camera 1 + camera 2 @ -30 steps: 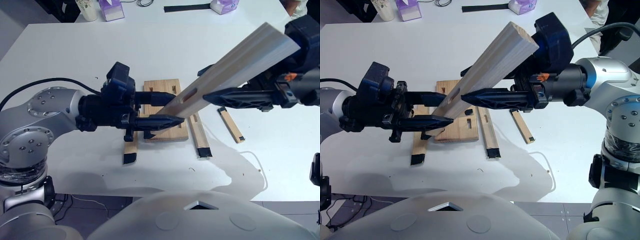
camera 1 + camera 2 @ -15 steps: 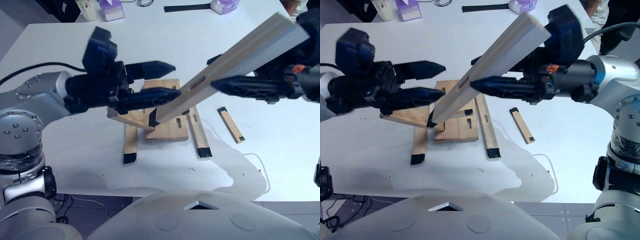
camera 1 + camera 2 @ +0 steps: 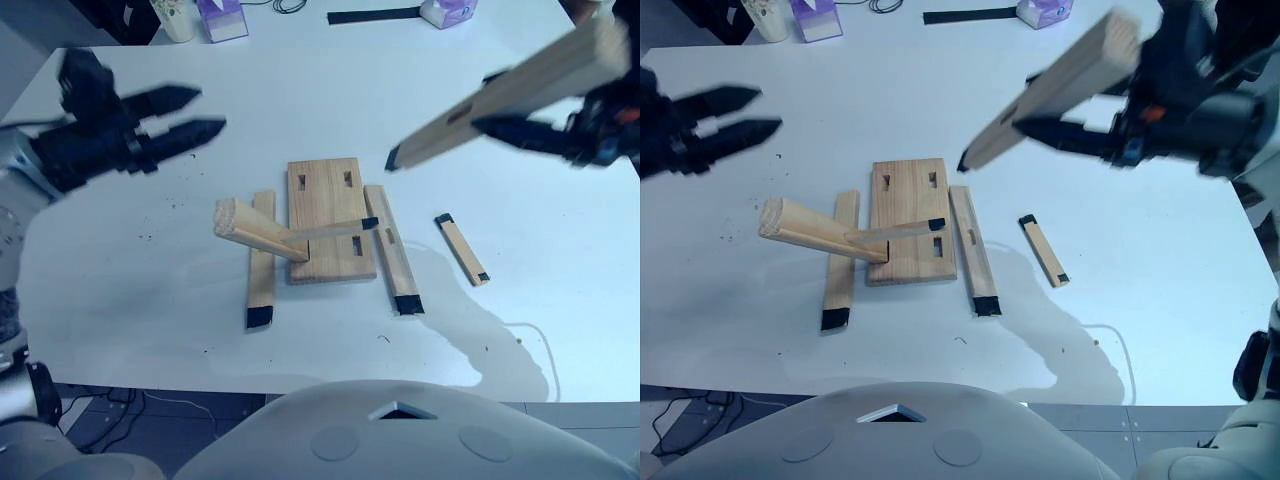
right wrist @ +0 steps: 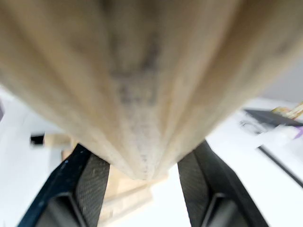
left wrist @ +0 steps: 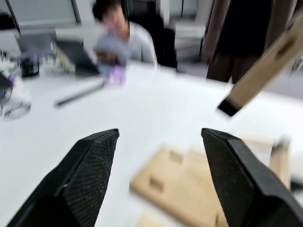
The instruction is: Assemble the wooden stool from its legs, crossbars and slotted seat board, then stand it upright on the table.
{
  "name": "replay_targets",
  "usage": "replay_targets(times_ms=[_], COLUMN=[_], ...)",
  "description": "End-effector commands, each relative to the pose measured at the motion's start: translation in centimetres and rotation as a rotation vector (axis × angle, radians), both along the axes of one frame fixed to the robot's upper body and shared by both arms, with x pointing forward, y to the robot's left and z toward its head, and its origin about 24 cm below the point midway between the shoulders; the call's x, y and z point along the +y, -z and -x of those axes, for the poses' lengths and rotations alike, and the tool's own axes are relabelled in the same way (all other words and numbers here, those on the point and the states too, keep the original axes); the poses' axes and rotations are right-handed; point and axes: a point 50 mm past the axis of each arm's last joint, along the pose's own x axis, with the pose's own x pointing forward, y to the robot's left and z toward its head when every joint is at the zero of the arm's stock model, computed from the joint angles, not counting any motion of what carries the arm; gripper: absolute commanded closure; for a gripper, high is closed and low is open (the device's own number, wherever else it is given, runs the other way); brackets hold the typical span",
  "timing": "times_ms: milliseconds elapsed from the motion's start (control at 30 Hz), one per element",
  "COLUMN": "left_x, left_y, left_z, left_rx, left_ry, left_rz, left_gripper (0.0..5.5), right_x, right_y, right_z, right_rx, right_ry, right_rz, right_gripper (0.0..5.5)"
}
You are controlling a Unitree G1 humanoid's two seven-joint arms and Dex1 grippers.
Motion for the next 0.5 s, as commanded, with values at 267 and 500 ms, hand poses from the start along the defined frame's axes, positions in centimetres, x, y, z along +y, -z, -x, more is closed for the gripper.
replay_targets(times_ms=[267,500], left_x=[-1.3,-1.8], left_y=[7.2,8.1], left_z=[4.2,5.1], left_rx=[0.119,0.147], left_ry=[0.251,0.289], left_rz=[-0.253,-0.265], left_gripper=[2.27,2.27], right_x=[2.1,2.9], right_y=[5.7,5.2], right_z=[1.3,1.8], right_rx=[0.076,0.089], right_ry=[-0.111,-0.139], right_rz=[0.029,-0.017], right_gripper=[3.5,3.5])
